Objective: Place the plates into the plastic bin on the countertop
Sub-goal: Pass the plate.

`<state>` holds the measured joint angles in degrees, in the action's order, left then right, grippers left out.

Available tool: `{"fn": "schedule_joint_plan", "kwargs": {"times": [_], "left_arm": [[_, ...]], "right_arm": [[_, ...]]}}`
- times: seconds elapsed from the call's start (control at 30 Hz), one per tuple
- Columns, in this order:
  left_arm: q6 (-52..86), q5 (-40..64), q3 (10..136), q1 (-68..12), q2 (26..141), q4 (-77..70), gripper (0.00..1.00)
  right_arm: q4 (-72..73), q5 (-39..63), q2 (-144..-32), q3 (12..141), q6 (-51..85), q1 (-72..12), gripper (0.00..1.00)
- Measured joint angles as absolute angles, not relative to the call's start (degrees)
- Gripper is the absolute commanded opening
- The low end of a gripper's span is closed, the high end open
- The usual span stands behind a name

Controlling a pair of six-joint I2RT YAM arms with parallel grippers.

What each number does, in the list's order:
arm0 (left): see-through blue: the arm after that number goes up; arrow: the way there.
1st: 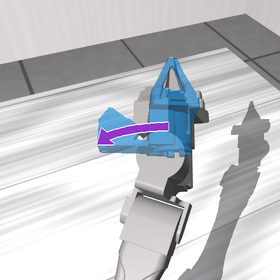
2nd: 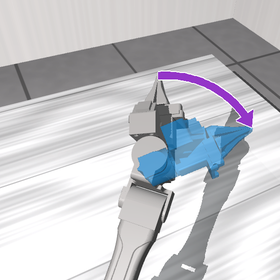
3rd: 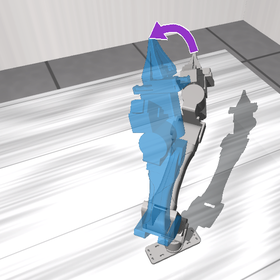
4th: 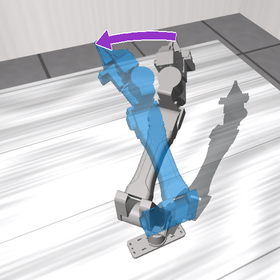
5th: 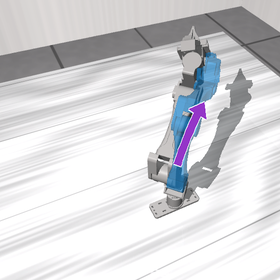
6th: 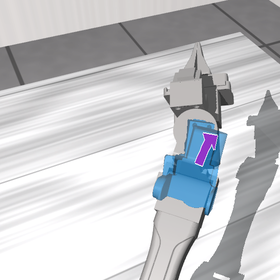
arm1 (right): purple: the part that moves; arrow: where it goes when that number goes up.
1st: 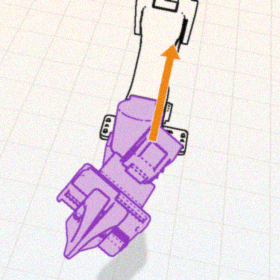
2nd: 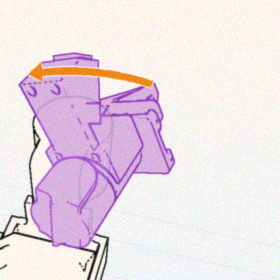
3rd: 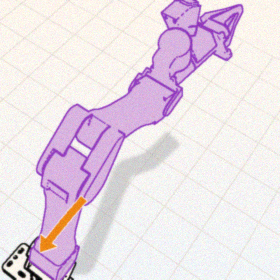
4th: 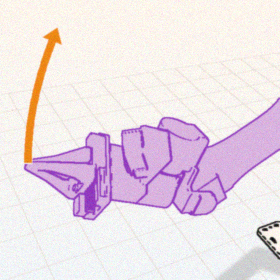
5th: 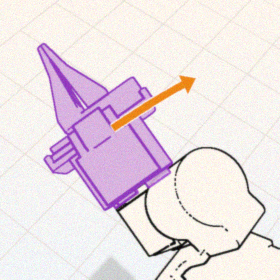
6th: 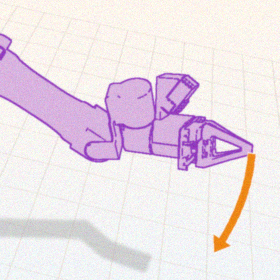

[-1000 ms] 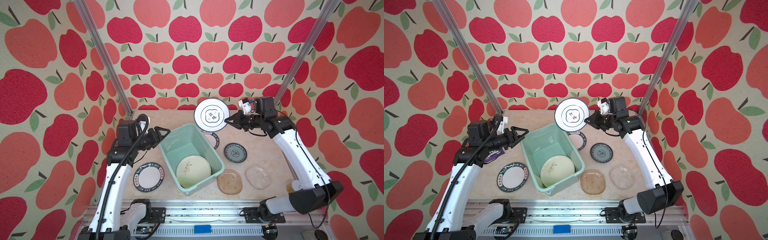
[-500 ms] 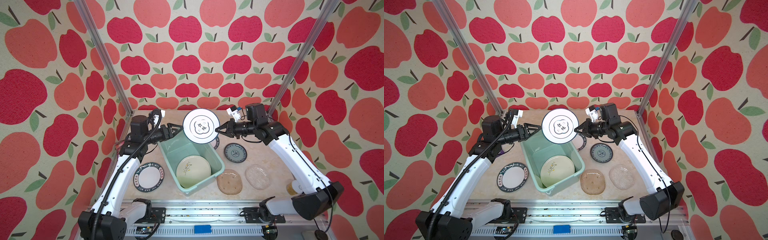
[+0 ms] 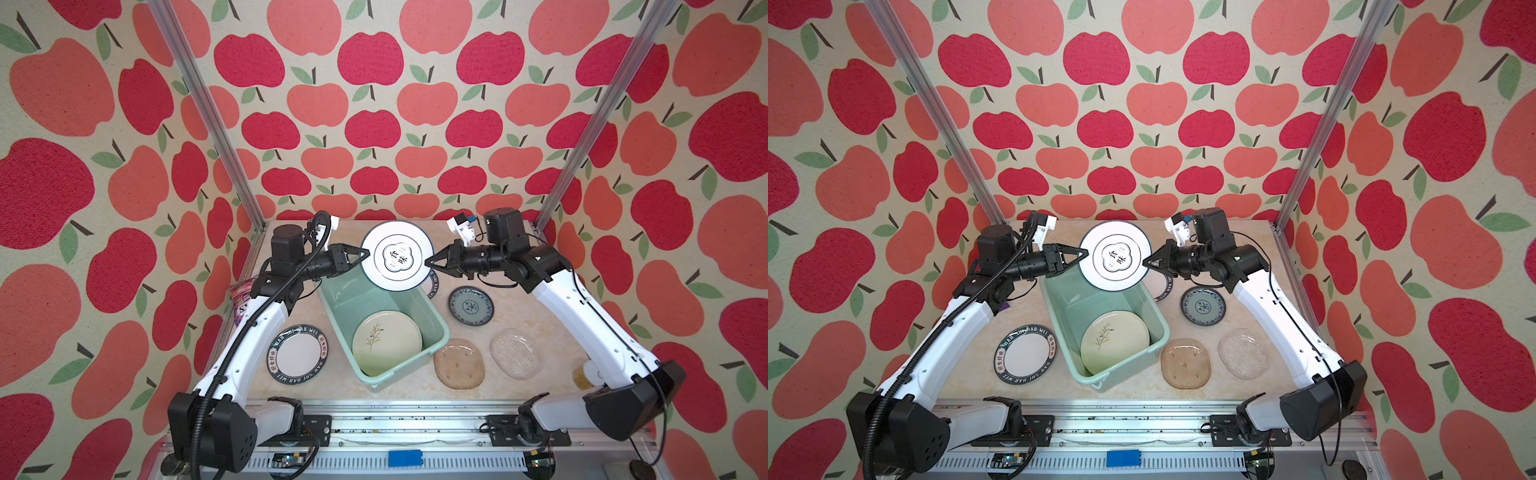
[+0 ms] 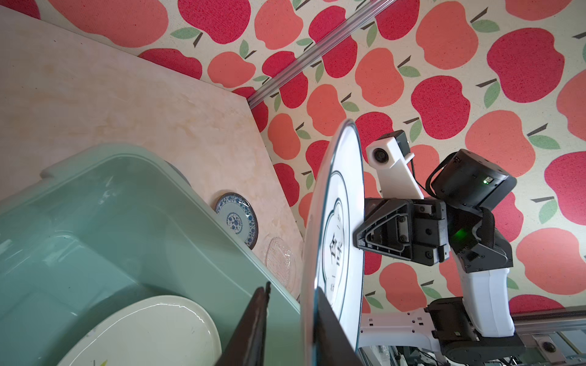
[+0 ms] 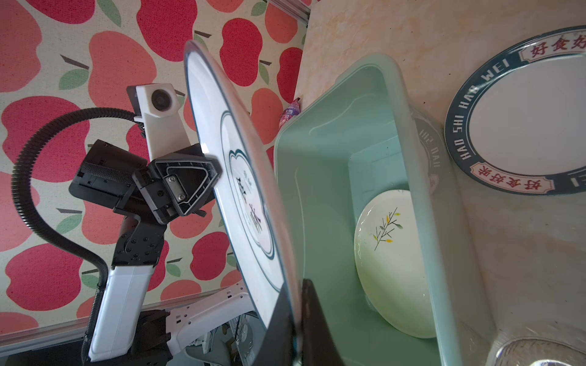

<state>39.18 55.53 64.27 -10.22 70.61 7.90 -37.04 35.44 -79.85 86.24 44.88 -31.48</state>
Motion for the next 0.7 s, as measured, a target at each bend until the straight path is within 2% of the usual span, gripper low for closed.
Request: {"fn": "schedule_joint_plan", "kwargs": {"times": [0.13,0.3,0.37,0.57,0.63,0.7], "left_arm": [[39.0,56.0,65.5,-10.4,70.9,8.7,0.15],[38.8,55.4,65.7,-10.4,71.6,10.2,0.00],[38.3,55.7,65.8,-10.4,72.5,10.8,0.00],[36.0,55.3,66.0,-10.0,72.9,14.3,0.00],[34.5,54.7,66.1,-9.5,72.9,16.2,0.00],[32.5,53.7,66.6,-8.5,72.9,18.5,0.00]], "right_arm": [[-37.1,35.0,-80.0,86.2,44.9,-32.0,0.00],[-36.9,34.5,-80.4,86.2,44.6,-32.9,0.00],[-37.2,33.8,-80.5,86.2,44.6,-33.0,0.02],[-37.4,33.5,-81.0,86.2,43.8,-33.0,0.42],[-38.1,32.9,-81.0,86.2,43.2,-32.7,0.48],[-39.6,32.0,-80.9,86.2,42.8,-31.8,0.49]]}}
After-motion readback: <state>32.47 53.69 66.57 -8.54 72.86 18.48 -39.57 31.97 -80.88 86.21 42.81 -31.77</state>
